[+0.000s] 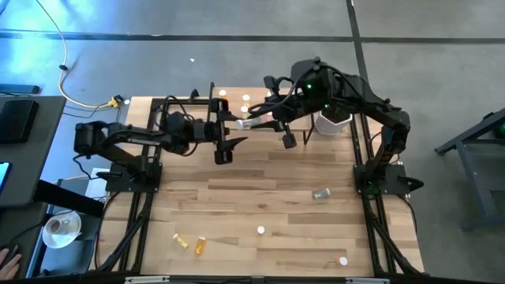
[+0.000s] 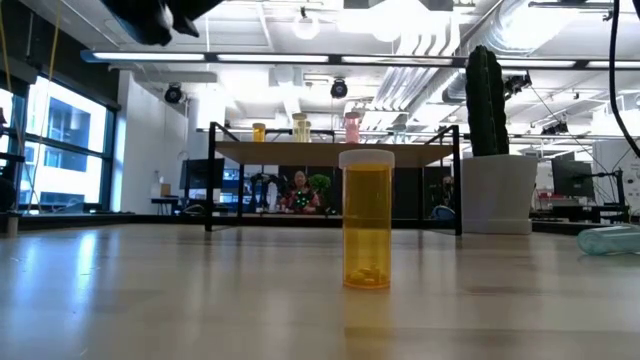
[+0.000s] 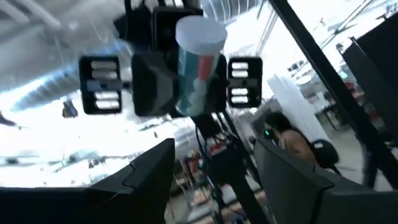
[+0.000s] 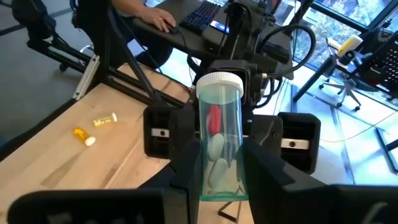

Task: Pick and place medicine bottles onto shelf by color
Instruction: Put the bottom blue pill bottle on the shelf aligned with the other blue pill bottle

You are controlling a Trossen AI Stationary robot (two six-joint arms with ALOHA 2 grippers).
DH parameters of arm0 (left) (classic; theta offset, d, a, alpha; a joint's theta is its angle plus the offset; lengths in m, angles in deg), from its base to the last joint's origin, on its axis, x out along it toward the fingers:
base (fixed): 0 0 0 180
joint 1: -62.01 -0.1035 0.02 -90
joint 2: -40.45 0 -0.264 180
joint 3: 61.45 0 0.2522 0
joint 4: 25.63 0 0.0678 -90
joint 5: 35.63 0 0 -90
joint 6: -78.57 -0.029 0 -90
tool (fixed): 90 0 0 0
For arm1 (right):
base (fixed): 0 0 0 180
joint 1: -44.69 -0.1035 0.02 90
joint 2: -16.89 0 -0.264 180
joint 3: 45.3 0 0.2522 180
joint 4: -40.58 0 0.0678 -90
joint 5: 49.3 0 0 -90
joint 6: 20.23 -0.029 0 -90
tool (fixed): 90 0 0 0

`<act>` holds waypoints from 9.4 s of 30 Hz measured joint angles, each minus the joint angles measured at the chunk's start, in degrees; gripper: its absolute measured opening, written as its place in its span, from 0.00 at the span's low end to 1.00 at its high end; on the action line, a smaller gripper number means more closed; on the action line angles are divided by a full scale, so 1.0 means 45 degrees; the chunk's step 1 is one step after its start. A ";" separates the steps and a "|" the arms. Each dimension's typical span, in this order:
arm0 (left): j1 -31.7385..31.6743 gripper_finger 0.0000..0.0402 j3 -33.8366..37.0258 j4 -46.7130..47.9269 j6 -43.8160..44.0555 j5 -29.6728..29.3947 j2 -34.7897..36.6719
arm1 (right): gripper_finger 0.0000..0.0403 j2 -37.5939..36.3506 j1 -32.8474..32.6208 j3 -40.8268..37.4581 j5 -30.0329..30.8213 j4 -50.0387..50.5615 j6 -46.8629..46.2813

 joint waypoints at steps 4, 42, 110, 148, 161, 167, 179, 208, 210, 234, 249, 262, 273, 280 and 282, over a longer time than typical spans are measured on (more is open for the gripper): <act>0.0008 0.53 -0.0042 -0.1946 -0.0051 0.0004 -0.0415 | 0.20 0.0005 0.0000 0.0000 -0.0492 -0.0061 -0.0329; 0.0096 0.53 -0.1846 -0.1298 0.1052 0.0813 -0.0624 | 0.20 0.0500 0.0000 -0.0019 -0.0676 -0.1399 -0.0606; -0.0015 0.26 -0.1841 0.2002 0.0275 -0.0136 -0.0629 | 0.48 -0.0818 -0.0034 -0.0010 0.1500 0.2861 -0.2260; 0.1870 0.26 -0.1841 1.3739 0.2359 -0.4097 -0.0624 | 0.48 -0.6318 -0.2035 -1.5429 0.3093 -0.5401 -0.5433; 0.2880 0.26 -0.1841 1.5429 0.3588 -0.4836 -0.0624 | 0.48 -0.6314 -0.2389 -1.8532 0.4128 -1.1320 -0.4900; 0.3163 0.26 -0.1841 1.5407 0.3715 -0.4832 -0.0715 | 0.48 -0.6173 -0.2370 -1.9883 0.4121 -1.4234 -0.4900; 0.3316 0.26 -0.1834 1.4526 0.3735 -0.5563 -0.2003 | 0.48 -0.4497 -0.2375 -2.0604 0.4103 -1.7578 -0.4887; 0.3436 0.26 -0.1831 1.3482 0.3281 -0.5823 -0.2004 | 0.34 -0.3633 -0.2370 -2.0589 0.4103 -1.8690 -0.4890; 0.3433 0.26 -0.1831 1.3464 0.3281 -0.5823 -0.2004 | 0.32 -0.3633 -0.2370 -2.0589 0.4099 -1.8685 -0.4895; 0.3433 0.41 -0.1836 1.3484 0.3257 -0.5905 -0.2004 | 0.25 -0.3725 -0.2364 -2.0589 0.4279 -1.8723 -0.4948; 0.3425 0.51 -0.1865 1.3765 0.2355 -0.7825 -0.1096 | 0.25 -0.6837 -0.1467 -2.0570 0.4905 -1.6276 -0.4211; 0.3414 0.50 -0.1846 1.4277 0.2054 -0.8470 -0.0985 | 0.25 -0.9741 0.0584 -2.0425 0.7814 -1.4325 -0.3637; 0.3321 0.50 -0.1841 1.5973 0.2036 -0.8892 0.0384 | 0.25 -0.9600 0.3780 -1.9155 0.6504 -1.1096 -0.5290; 0.3072 0.50 -0.1845 1.6268 0.2039 -0.8975 0.0721 | 0.25 -0.8343 0.4442 -1.9156 0.5699 -1.0868 -0.5681; 0.2976 0.50 -0.1846 1.6451 0.2137 -0.8978 0.0714 | 0.25 -0.7968 0.4473 -1.9156 0.5639 -1.0864 -0.5760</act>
